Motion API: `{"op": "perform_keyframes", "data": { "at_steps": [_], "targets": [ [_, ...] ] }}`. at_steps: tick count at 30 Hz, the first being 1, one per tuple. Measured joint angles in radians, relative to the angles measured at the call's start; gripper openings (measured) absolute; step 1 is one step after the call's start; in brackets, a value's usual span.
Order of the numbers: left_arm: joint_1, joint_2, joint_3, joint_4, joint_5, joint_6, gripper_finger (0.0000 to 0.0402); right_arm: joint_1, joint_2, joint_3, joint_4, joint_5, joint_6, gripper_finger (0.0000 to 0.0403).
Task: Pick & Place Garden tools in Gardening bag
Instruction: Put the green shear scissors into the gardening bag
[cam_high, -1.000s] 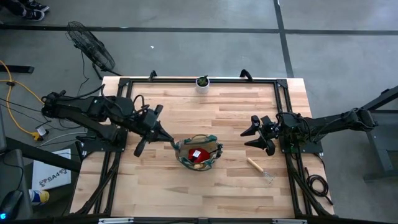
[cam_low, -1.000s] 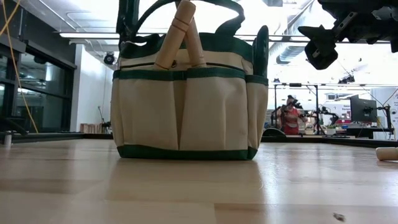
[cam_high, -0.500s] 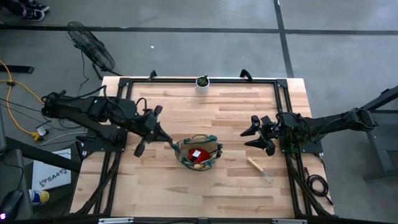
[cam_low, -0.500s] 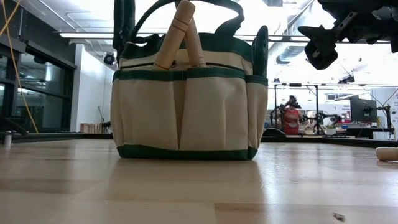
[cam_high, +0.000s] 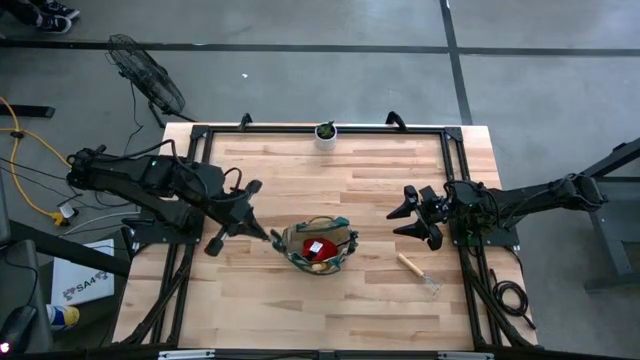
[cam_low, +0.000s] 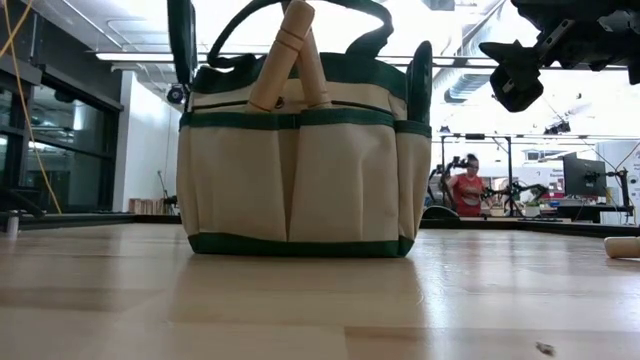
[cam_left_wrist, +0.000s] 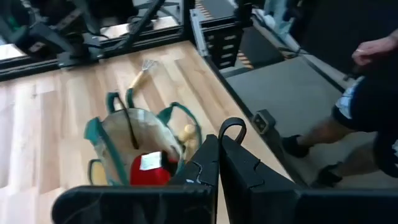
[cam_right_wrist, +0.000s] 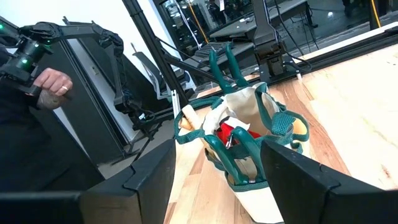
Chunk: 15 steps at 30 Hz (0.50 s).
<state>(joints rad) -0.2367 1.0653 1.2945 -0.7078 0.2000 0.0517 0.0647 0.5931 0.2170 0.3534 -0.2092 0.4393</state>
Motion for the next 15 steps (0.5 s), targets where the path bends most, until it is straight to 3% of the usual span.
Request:
{"op": "perform_keyframes", "data": {
  "at_steps": [15],
  "targets": [
    [0.001,0.059,-0.002,-0.011,0.03,0.126,0.0,0.0,0.001,0.0,-0.003,0.0,0.0,0.0227]
  ]
}}
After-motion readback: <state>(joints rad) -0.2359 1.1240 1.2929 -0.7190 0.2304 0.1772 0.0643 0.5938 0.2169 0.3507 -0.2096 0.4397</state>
